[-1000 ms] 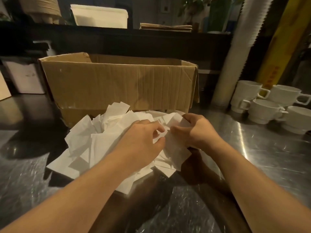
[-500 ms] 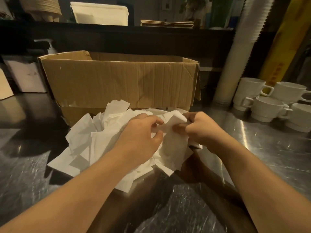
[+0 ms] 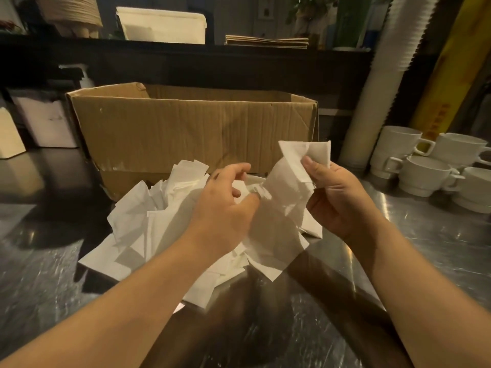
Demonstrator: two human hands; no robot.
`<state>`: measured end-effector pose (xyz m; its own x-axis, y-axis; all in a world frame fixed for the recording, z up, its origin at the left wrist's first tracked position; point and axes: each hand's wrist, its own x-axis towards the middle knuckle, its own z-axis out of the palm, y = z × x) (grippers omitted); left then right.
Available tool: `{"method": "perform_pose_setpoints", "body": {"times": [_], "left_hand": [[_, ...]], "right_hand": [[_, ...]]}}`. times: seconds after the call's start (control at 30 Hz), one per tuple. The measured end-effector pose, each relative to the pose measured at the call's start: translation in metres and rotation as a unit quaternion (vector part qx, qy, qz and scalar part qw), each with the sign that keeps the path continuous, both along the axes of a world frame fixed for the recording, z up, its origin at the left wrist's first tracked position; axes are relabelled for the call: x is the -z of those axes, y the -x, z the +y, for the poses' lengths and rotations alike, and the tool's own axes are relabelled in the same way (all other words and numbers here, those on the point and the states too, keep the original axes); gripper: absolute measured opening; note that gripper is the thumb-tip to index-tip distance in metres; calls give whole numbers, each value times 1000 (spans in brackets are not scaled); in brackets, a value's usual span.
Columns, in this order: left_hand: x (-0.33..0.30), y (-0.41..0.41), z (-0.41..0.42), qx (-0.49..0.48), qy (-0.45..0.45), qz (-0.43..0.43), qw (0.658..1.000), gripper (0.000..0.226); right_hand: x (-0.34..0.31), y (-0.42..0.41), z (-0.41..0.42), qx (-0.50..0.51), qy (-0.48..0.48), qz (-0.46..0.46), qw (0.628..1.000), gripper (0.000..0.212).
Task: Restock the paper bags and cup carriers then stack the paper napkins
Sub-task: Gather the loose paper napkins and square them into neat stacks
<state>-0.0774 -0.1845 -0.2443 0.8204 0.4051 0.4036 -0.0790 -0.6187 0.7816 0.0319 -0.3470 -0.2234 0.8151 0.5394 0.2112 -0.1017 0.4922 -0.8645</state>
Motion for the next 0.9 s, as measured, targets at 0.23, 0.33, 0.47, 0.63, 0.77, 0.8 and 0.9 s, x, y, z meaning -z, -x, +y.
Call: {"method": "perform_pose_setpoints", "body": {"times": [0.23,0.33,0.47,0.63,0.77,0.8,0.9], "left_hand": [[-14,1,0,175,449,13,876,40],[-10,2,3,223,402,77,885,37],[-4,-3,5,169,339,90,921,21],[-6,-3,5,143,367,123,911,28],[-13,2,7,214,458,161,847,50],[-14,4,8,245,494,170,817,56],[-16,5,11,326,544,191,749,62]], "right_hand": [[6,7,4,-71,-12,-23,997,27],[9,6,8,-11,93,-56,994,43],[13,7,12,56,160,-85,982,34],[8,3,6,115,120,-56,985,20],[4,4,4,74,114,-46,990,23],[4,5,4,61,118,-47,990,26],[2,8,4,28,149,-59,987,35]]}}
